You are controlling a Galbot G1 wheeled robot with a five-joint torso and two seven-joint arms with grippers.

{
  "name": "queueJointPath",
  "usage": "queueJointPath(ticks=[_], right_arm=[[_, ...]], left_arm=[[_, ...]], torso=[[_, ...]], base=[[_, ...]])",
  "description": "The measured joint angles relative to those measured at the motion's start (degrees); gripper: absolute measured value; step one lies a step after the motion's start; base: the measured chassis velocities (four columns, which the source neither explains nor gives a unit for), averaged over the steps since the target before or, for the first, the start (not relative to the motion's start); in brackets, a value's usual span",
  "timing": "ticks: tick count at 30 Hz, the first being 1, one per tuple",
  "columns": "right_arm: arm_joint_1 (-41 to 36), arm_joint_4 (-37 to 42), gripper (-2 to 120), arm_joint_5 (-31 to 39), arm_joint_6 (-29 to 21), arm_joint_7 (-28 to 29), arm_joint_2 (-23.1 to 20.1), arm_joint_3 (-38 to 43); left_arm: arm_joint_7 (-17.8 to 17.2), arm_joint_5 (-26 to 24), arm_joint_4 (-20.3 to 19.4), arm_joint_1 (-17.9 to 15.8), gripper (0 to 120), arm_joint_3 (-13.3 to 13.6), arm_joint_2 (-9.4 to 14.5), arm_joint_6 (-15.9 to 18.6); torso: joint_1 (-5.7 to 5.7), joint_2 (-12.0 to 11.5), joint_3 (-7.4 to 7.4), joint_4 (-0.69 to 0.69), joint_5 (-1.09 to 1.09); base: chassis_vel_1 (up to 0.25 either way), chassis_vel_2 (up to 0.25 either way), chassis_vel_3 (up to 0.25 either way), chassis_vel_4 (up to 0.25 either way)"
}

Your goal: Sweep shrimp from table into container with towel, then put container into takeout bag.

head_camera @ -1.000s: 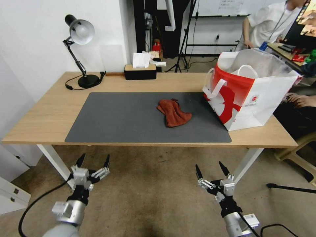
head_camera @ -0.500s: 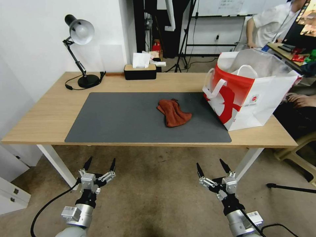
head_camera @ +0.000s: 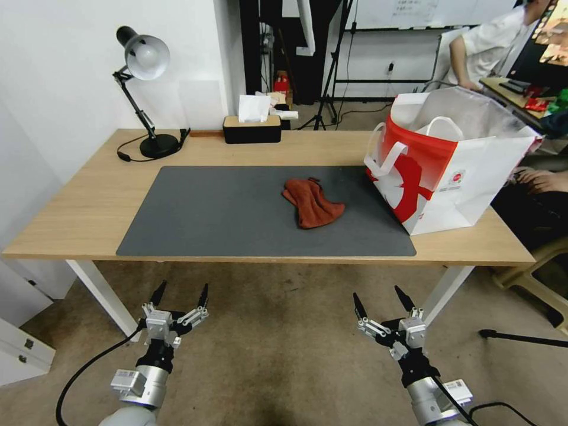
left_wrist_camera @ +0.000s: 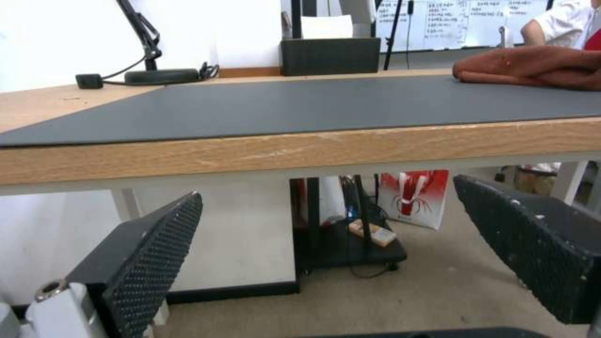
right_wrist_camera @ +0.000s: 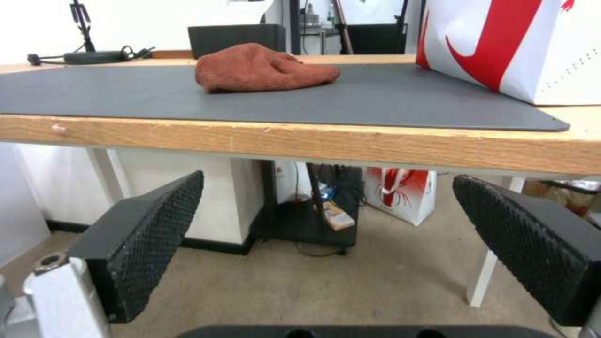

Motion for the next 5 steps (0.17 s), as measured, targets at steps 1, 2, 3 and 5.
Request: queueJointPath(ticks=[1,2,3,5], right_arm=[[0.0,0.0,100,0.0,0.0,0.0,0.0,0.0],[0.0,0.0,100,0.0,0.0,0.0,0.0,0.0],[0.0,0.0,100,0.0,0.0,0.0,0.0,0.0],[0.0,0.0,100,0.0,0.0,0.0,0.0,0.0]], left_arm=[[0.0,0.0,0.0,0.0,100,0.0,0.0,0.0],[0.0,0.0,0.0,0.0,100,0.0,0.0,0.0],[0.0,0.0,0.0,0.0,100,0.0,0.0,0.0],[0.0,0.0,0.0,0.0,100,0.0,0.0,0.0]], torso=[[0.00,0.0,0.00,0.00,0.00],[0.00,0.0,0.00,0.00,0.00],[0.00,0.0,0.00,0.00,0.00],[0.00,0.0,0.00,0.00,0.00]], base=[[0.000,0.000,0.000,0.000],[0.000,0.000,0.000,0.000],[0.000,0.000,0.000,0.000],[0.000,0.000,0.000,0.000]])
